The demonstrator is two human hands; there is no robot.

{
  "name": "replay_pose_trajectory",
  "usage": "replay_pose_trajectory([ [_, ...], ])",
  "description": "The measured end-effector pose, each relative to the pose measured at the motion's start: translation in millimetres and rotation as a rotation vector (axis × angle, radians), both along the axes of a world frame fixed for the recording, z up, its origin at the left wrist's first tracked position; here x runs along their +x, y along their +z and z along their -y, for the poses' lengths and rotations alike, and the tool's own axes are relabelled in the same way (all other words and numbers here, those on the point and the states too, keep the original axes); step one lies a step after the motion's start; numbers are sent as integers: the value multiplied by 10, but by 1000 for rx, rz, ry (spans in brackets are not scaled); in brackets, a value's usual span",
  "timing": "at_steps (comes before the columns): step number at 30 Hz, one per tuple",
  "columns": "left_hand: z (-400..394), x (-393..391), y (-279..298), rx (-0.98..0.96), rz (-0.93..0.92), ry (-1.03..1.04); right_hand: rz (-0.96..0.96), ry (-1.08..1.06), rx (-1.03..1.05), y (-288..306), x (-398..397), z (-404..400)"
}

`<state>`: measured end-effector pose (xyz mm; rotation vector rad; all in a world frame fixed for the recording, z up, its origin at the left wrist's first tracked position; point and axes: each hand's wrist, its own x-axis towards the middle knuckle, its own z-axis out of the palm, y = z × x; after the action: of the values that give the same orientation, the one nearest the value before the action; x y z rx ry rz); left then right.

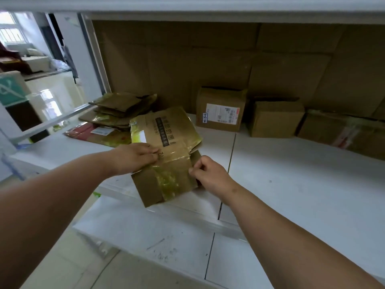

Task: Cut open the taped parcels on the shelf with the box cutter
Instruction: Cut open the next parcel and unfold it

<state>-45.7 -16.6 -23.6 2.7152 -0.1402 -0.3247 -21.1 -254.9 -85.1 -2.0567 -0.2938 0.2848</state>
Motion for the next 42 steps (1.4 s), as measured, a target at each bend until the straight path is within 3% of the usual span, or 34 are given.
replay_pose_trajectory([
  [4,28,-28,-85,105,0,60,-153,66,33,75,-1,-159],
  [10,-18,-8,-85,94,-42,29,-426,49,379,58,72,-167],
  [15,-91,26,-25,158,-17,31,-153,40,230,-37,75,-152],
  [21,-13,97,-39,381,36,132,-11,122,143,18,-3,-145],
  [23,36,140,-43,336,26,146,3,141,121,48,-37,-125],
  [27,151,166,77,-149,-13,271,-12,195,133,104,-140,-100],
  [28,190,171,121,-186,-31,274,-27,212,148,128,-166,-103],
  [34,412,237,168,-190,-161,278,-134,323,122,264,-243,-123],
  [38,529,280,152,-140,-235,322,-167,270,36,185,-240,-34],
  [40,593,300,126,-70,-213,319,-135,220,37,129,-238,-15],
  [42,654,317,143,-8,-168,314,32,141,-92,62,-185,41],
])
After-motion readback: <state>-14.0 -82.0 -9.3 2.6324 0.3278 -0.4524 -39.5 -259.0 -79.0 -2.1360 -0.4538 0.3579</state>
